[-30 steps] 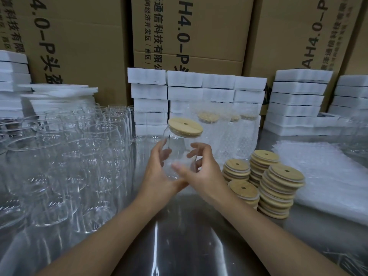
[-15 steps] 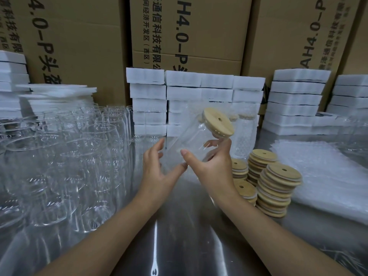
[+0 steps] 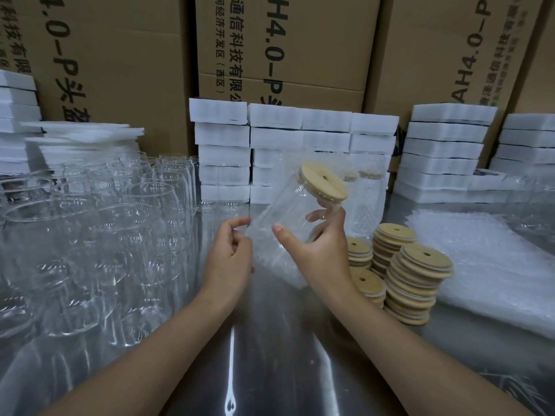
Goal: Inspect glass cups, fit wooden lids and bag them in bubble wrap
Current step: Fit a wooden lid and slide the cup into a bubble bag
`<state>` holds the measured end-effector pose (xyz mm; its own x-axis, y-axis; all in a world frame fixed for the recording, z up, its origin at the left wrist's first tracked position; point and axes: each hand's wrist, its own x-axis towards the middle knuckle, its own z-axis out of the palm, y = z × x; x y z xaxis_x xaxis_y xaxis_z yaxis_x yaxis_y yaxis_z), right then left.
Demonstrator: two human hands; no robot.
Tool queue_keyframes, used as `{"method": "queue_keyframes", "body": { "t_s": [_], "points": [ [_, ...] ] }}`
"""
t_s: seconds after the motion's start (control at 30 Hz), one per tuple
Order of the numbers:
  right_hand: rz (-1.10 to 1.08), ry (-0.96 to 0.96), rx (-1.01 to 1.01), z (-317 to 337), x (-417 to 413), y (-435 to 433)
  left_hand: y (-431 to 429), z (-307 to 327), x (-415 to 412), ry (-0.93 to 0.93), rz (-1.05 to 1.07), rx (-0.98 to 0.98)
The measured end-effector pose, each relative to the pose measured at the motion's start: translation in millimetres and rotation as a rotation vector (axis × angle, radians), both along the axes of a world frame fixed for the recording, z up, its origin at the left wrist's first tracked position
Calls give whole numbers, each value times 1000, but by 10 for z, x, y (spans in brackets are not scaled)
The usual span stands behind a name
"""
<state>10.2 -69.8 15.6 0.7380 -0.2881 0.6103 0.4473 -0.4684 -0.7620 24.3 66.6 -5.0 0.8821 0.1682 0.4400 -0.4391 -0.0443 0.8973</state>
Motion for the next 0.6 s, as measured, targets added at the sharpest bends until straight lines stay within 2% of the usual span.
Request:
{"method": "queue_keyframes", "body": {
  "t_s": [0.13, 0.23, 0.37, 0.47, 0.6],
  "points": [
    [17, 42, -84, -19, -7, 13, 35, 49, -46, -161, 26, -93],
    [65, 63, -3, 2, -8, 12, 23, 74, -122, -234, -58, -90],
    [78, 21, 108, 37, 24, 0, 6, 41, -178, -246, -123, 129],
    [104, 8, 177, 47, 21, -1, -15, -11, -142, -146, -91, 302],
    [150, -9, 199, 31, 14, 22, -20, -77, -54, -89, -140, 361]
  ]
}}
